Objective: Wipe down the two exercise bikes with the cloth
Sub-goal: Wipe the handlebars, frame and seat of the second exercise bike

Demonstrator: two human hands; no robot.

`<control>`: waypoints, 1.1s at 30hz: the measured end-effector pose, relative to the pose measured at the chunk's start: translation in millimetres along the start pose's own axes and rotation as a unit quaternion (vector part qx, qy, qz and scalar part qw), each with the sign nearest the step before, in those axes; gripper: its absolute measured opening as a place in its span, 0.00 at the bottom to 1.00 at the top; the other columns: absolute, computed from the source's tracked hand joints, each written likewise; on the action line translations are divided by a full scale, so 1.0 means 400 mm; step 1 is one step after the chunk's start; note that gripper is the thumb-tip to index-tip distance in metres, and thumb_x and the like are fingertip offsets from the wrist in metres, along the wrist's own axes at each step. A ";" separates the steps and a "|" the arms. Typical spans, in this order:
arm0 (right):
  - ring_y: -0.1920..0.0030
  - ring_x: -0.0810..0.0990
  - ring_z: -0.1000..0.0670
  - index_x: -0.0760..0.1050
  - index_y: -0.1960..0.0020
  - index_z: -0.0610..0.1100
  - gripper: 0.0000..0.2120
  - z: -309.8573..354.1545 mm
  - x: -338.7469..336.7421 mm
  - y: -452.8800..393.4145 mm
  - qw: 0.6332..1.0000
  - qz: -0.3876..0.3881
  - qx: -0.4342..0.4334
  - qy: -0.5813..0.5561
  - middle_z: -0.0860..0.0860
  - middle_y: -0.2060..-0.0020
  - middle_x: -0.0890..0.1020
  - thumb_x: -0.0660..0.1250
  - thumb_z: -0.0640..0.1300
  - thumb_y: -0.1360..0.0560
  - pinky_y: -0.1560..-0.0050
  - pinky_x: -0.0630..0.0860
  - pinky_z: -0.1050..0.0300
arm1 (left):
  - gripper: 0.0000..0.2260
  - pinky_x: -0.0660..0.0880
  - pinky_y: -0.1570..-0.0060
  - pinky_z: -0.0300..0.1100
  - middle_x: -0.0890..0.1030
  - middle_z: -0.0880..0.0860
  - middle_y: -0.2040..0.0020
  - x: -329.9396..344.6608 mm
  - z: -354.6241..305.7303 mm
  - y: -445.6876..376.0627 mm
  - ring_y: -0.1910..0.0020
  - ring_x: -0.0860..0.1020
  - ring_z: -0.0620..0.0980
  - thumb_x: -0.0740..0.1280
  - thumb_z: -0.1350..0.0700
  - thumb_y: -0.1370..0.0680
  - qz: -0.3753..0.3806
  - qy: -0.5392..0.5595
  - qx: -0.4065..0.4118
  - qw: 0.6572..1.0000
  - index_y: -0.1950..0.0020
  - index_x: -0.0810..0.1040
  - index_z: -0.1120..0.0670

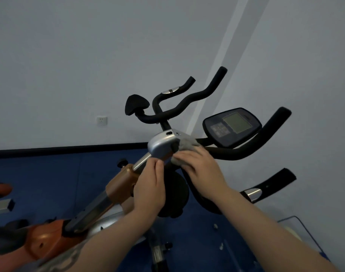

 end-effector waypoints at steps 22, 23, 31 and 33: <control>0.38 0.74 0.51 0.64 0.26 0.50 0.19 -0.024 0.022 0.127 0.952 0.099 0.288 -0.019 0.53 0.32 0.73 0.51 0.51 0.16 0.46 0.68 0.58 | 0.09 0.72 0.54 0.38 0.73 0.41 0.51 -0.008 -0.093 -0.093 0.52 0.75 0.38 0.62 0.58 0.22 0.050 0.049 0.010 0.997 0.48 0.73 0.43; 0.44 0.77 0.49 0.64 0.29 0.49 0.18 -0.026 0.030 0.131 0.947 0.100 0.305 -0.005 0.50 0.37 0.77 0.51 0.52 0.16 0.51 0.68 0.56 | 0.09 0.73 0.54 0.39 0.72 0.41 0.51 0.003 -0.122 -0.117 0.52 0.74 0.40 0.62 0.58 0.22 0.073 0.023 0.034 0.996 0.49 0.73 0.44; 0.54 0.78 0.45 0.73 0.46 0.44 0.11 -0.029 0.036 0.118 0.935 0.169 0.295 0.098 0.47 0.53 0.78 0.54 0.48 0.17 0.60 0.71 0.52 | 0.10 0.74 0.43 0.53 0.77 0.54 0.43 0.145 -0.166 -0.166 0.44 0.73 0.53 0.58 0.59 0.20 0.248 -0.181 0.104 0.946 0.40 0.74 0.52; 0.56 0.77 0.44 0.74 0.50 0.42 0.13 -0.041 0.052 0.059 0.929 0.167 0.323 0.071 0.43 0.52 0.79 0.53 0.45 0.17 0.59 0.72 0.52 | 0.11 0.73 0.43 0.53 0.77 0.54 0.43 0.149 -0.153 -0.164 0.43 0.72 0.53 0.58 0.59 0.20 0.251 -0.192 0.108 0.943 0.39 0.73 0.52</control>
Point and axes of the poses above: each hand's wrist, its own y-axis away from the middle knuckle, its own x-axis out of the palm, z = x × y, the point moved 7 cm from there along -y, towards the middle knuckle
